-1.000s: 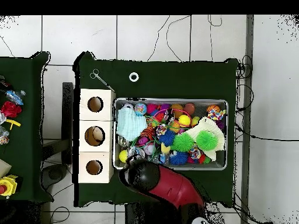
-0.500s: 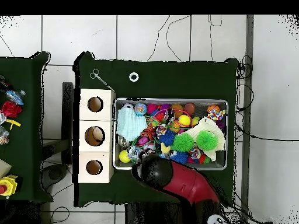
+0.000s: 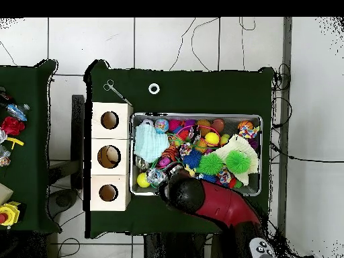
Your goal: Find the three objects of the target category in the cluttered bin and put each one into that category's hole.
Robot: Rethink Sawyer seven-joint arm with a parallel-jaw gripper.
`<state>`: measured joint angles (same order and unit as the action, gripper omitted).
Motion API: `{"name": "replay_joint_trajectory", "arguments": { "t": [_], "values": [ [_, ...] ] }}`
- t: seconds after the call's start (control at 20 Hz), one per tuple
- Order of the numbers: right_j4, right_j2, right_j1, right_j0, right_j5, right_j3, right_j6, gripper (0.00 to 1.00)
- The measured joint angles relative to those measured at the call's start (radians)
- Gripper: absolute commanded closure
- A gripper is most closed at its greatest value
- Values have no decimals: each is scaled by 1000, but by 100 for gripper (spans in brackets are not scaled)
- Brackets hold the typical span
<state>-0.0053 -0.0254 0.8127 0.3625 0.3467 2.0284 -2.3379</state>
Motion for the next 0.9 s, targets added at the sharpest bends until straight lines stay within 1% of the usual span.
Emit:
{"name": "replay_joint_trajectory", "arguments": {
  "t": [0.05, 0.15, 0.2, 0.25, 0.4, 0.45, 0.6, 0.8, 0.9],
  "values": [
    [-18, -19, -6, 15, -30, -3, 0, 0],
    [-38, -38, -12, 29, -59, -5, 0, 0],
    [-74, -70, -21, 51, -105, -6, 0, 0],
    [-92, -89, -24, 62, -125, -6, 0, 0],
    [-122, -122, -25, 82, -150, -6, 0, 0],
    [-142, -151, -24, 98, -162, -6, 0, 0],
    [-160, -182, -21, 113, -164, -6, 0, 0],
    [-179, -251, -7, 146, -164, -4, 0, 0],
    [-179, -301, 9, 168, -164, 6, 0, 0]
  ]
}}
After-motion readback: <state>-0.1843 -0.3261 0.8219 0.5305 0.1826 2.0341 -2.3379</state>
